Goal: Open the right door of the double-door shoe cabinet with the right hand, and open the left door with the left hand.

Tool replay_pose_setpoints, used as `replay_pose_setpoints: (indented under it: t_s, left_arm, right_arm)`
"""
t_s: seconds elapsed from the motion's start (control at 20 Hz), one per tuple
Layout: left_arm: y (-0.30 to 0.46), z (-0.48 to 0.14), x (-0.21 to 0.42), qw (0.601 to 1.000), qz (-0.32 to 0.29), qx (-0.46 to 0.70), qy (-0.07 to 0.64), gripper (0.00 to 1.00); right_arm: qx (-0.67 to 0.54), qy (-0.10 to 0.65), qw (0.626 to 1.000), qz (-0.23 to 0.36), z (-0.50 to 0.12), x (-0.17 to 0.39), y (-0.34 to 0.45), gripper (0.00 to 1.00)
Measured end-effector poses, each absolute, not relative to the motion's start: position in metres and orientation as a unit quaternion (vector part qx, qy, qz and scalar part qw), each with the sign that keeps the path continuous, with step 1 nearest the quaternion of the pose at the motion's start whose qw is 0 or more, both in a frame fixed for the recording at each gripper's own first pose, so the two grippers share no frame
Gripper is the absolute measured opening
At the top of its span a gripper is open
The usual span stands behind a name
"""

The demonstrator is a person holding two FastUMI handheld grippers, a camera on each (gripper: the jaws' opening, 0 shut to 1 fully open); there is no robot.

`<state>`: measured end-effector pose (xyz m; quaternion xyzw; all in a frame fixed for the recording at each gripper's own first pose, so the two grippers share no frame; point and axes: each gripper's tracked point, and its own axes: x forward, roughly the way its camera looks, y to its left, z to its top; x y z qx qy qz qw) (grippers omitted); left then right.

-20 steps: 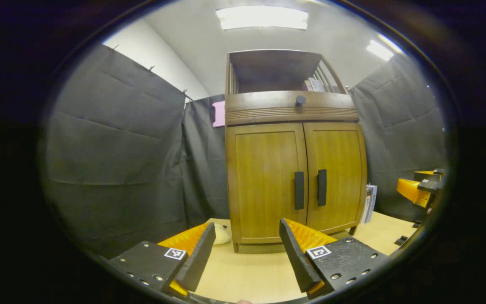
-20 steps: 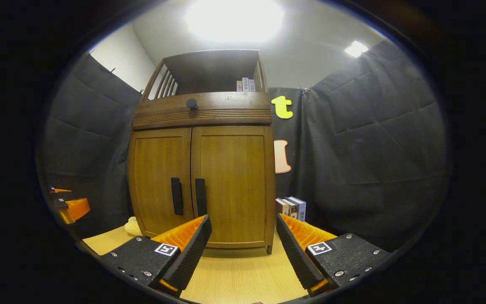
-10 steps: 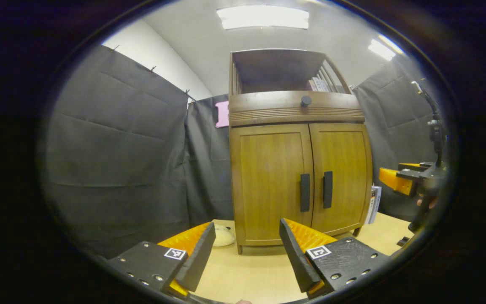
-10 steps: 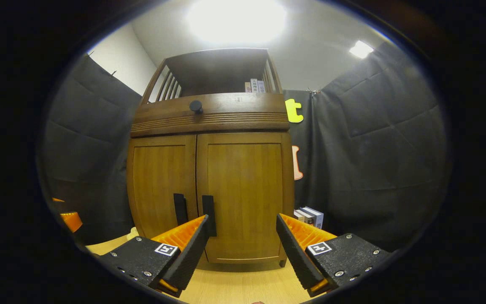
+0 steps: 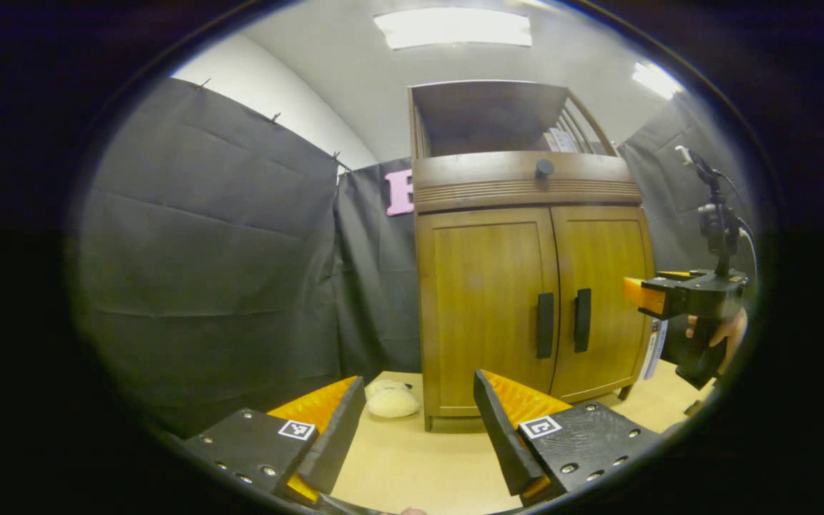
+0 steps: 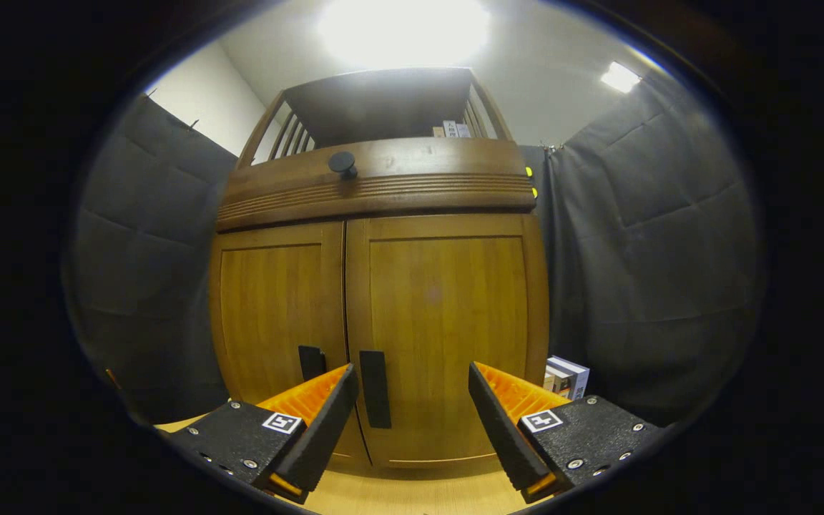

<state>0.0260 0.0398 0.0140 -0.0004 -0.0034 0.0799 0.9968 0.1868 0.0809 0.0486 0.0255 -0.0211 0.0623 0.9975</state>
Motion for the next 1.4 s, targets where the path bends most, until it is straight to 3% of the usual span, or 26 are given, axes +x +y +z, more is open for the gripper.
replay_pose_setpoints:
  t_s: [0.1, 0.15, 0.3, 0.55, 0.6, 0.8, 0.85, 1.05, 1.1, 1.15, 1.2, 1.3, 1.35, 1.4]
  left_arm:
    - [0.044, 0.012, 0.028, 0.996, 0.092, -0.001, -0.002, 0.94]
    - [0.045, 0.010, 0.029, 0.995, 0.096, -0.001, 0.000, 0.87]
    - [0.049, 0.009, 0.030, 0.994, 0.109, 0.001, 0.009, 0.90]
    - [0.052, 0.010, 0.030, 0.991, 0.134, 0.008, 0.010, 0.87]
    - [0.053, 0.010, 0.030, 0.990, 0.138, 0.009, 0.012, 0.93]
    - [0.055, 0.011, 0.029, 0.988, 0.153, 0.008, 0.021, 0.87]
    - [0.054, 0.011, 0.028, 0.988, 0.155, 0.009, 0.024, 0.93]
    - [0.055, 0.009, 0.027, 0.986, 0.162, 0.009, 0.029, 0.87]
    - [0.054, 0.007, 0.027, 0.986, 0.164, 0.010, 0.030, 0.94]
    - [0.055, 0.008, 0.027, 0.986, 0.165, 0.010, 0.029, 0.94]
    - [0.055, 0.008, 0.027, 0.985, 0.167, 0.010, 0.029, 0.87]
    - [0.056, 0.008, 0.026, 0.985, 0.170, 0.009, 0.028, 0.87]
    - [0.056, 0.008, 0.026, 0.985, 0.171, 0.008, 0.029, 0.94]
    - [0.055, 0.007, 0.025, 0.985, 0.172, 0.007, 0.030, 0.94]
  right_arm:
    - [0.022, -0.014, 0.998, 0.065, 0.042, 0.203, 0.084, 0.95]
    - [0.021, -0.012, 0.997, 0.067, 0.039, 0.209, 0.088, 0.95]
    - [0.021, -0.002, 0.997, 0.076, 0.026, 0.226, 0.098, 0.95]
    - [0.026, 0.022, 0.996, 0.088, 0.005, 0.263, 0.122, 0.95]
    - [0.026, 0.027, 0.995, 0.090, 0.002, 0.268, 0.126, 0.95]
    - [0.021, 0.047, 0.994, 0.092, -0.016, 0.285, 0.134, 0.91]
    - [0.020, 0.054, 0.994, 0.093, -0.022, 0.287, 0.136, 0.89]
    - [0.024, 0.072, 0.992, 0.100, -0.035, 0.298, 0.143, 0.75]
    - [0.028, 0.076, 0.992, 0.101, -0.037, 0.299, 0.146, 0.66]
    - [0.029, 0.079, 0.992, 0.098, -0.039, 0.301, 0.147, 0.62]
    - [0.030, 0.080, 0.992, 0.094, -0.041, 0.303, 0.146, 0.55]
    - [0.033, 0.085, 0.992, 0.082, -0.042, 0.306, 0.139, 0.46]
    - [0.038, 0.086, 0.992, 0.083, -0.043, 0.307, 0.137, 0.42]
    - [0.033, 0.088, 0.992, 0.082, -0.043, 0.303, 0.136, 0.35]
